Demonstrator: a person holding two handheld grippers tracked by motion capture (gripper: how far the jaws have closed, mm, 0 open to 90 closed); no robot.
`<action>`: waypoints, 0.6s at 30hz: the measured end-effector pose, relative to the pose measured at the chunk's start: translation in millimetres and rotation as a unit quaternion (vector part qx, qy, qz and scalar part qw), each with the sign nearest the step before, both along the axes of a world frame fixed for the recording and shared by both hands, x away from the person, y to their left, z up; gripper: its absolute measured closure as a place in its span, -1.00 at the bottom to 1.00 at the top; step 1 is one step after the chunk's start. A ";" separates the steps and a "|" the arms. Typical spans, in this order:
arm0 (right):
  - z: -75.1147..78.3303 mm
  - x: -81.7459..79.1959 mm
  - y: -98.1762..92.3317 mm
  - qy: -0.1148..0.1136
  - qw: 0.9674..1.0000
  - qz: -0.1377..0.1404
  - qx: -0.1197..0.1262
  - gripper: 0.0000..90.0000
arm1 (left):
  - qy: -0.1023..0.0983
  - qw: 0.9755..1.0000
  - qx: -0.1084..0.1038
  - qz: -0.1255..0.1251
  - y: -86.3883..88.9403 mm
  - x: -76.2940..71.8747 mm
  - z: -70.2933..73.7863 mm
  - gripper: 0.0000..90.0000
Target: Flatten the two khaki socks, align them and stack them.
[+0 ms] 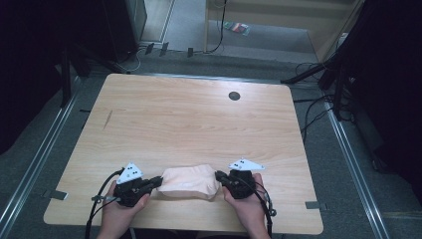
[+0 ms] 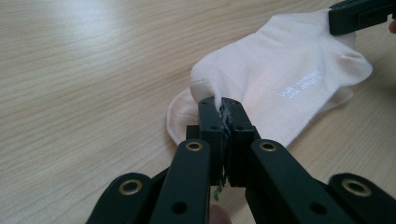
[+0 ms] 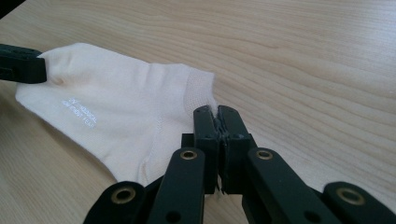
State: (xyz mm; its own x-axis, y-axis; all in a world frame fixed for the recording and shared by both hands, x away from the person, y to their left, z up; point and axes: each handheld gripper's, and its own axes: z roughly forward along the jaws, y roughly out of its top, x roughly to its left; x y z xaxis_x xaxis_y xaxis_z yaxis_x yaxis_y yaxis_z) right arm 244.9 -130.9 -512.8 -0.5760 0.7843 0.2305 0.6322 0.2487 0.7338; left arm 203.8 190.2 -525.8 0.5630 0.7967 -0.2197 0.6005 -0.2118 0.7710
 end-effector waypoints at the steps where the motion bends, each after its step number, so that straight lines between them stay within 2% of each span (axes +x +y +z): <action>1: -0.6 -0.6 -0.1 0.000 1.000 0.001 0.000 0.96 | -0.002 1.000 0.004 0.002 -0.6 -0.8 -0.9 0.99; 4: -3.7 -2.9 -0.7 -0.001 1.000 0.003 -0.004 0.96 | -0.001 1.000 0.011 0.000 -1.9 -1.3 -4.0 0.99; 7: -7.3 -3.4 -1.3 0.002 1.000 0.001 -0.003 0.96 | -0.005 1.000 0.025 -0.001 -4.6 -1.0 -7.3 0.99; 18: -16.6 -2.9 -1.1 0.005 1.000 0.000 0.002 0.96 | -0.008 0.999 0.035 0.000 -9.0 -2.3 -12.3 0.98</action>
